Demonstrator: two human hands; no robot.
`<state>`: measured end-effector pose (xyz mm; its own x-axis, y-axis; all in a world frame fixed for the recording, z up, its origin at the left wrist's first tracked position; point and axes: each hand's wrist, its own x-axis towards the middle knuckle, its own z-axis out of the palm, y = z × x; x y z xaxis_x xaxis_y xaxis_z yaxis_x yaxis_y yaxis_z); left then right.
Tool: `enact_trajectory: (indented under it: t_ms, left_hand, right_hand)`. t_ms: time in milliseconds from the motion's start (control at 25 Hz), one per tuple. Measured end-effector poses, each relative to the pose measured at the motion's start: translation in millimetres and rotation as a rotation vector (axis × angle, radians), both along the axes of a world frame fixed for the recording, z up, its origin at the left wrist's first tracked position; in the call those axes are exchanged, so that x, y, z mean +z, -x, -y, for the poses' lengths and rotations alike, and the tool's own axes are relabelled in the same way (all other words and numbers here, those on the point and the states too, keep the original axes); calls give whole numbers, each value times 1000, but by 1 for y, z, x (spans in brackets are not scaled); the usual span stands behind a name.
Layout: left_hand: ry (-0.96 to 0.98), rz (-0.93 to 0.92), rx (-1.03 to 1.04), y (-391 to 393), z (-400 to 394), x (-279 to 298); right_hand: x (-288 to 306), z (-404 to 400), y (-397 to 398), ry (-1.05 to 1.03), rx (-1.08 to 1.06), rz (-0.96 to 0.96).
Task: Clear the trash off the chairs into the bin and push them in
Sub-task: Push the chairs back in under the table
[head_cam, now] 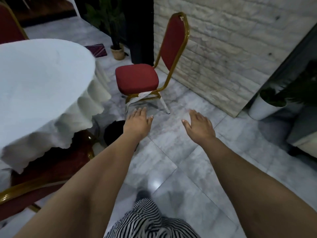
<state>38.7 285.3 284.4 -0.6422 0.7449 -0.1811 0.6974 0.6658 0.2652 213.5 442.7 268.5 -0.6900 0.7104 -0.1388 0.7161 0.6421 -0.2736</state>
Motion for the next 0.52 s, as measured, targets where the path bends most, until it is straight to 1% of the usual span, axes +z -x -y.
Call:
enact_trajectory:
  t_ms: [160,320,440,520]
  left_hand:
    - [-15,29,-12,28,-88,-10]
    - [-20,51,-4,78,-184,-19]
    - [-28,71,9,121,-252,-11]
    - [-41,38,21,149,-302,-2]
  right_hand:
    - [-5,-77,19,3,-20,15]
    - [-4,-170,64,-9,-24,2]
    - [9,-234,104,-20,-31,3]
    - [18,-281,135,-56,-45,-30]
